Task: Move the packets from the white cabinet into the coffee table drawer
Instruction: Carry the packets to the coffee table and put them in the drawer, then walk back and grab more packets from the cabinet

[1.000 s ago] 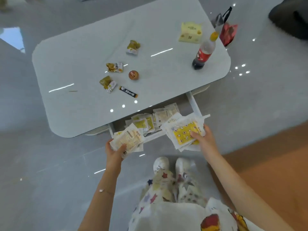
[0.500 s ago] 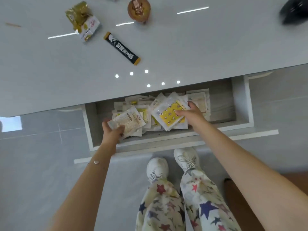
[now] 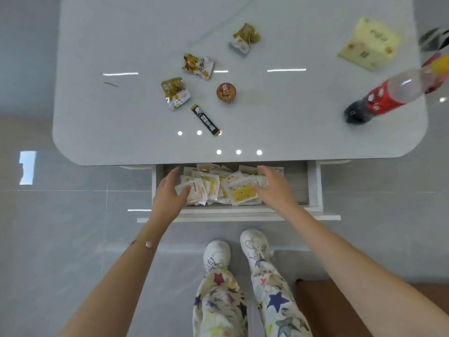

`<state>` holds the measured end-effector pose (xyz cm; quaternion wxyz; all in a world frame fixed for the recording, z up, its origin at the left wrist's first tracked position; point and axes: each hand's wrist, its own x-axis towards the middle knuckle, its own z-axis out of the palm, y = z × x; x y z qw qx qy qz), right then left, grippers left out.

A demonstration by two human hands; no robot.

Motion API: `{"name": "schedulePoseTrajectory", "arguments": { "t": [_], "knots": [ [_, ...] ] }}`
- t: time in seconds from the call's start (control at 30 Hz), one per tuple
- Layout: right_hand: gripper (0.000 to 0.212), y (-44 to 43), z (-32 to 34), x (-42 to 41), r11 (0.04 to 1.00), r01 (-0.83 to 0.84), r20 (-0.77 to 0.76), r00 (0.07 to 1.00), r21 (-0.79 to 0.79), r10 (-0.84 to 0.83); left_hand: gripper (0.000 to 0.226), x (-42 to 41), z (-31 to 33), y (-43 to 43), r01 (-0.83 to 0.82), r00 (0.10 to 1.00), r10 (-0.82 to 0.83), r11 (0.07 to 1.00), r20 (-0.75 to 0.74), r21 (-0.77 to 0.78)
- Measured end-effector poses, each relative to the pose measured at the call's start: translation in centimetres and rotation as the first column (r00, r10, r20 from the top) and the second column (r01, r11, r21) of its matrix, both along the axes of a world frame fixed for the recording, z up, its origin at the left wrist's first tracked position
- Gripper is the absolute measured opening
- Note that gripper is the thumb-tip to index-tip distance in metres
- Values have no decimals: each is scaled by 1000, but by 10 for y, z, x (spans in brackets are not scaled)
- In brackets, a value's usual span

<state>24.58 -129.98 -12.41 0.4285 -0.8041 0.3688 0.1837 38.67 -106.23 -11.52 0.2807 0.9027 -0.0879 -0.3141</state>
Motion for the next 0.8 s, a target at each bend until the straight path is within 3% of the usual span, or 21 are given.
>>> {"name": "schedulePoseTrajectory", "arguments": {
  "t": [0.1, 0.23, 0.43, 0.6, 0.8],
  "knots": [
    [58, -7, 94, 13, 959, -207, -14, 978, -195, 209, 61, -1, 96, -8, 148, 975, -161, 985, 155, 89],
    [65, -6, 212, 21, 800, -436, -92, 894, -412, 439, 65, -6, 218, -1, 287, 876, -365, 920, 315, 268],
    [69, 19, 347, 28, 590, -559, -79, 761, -582, 644, 68, -29, 346, 41, 209, 776, -405, 889, 485, 407],
    [71, 63, 416, 51, 450, -586, -24, 626, -674, 779, 71, -54, 402, 100, 48, 771, -335, 879, 542, 475],
    [73, 154, 459, 84, 294, -626, -12, 436, -722, 900, 73, -83, 435, 193, -224, 813, -61, 885, 579, 409]
  ]
}}
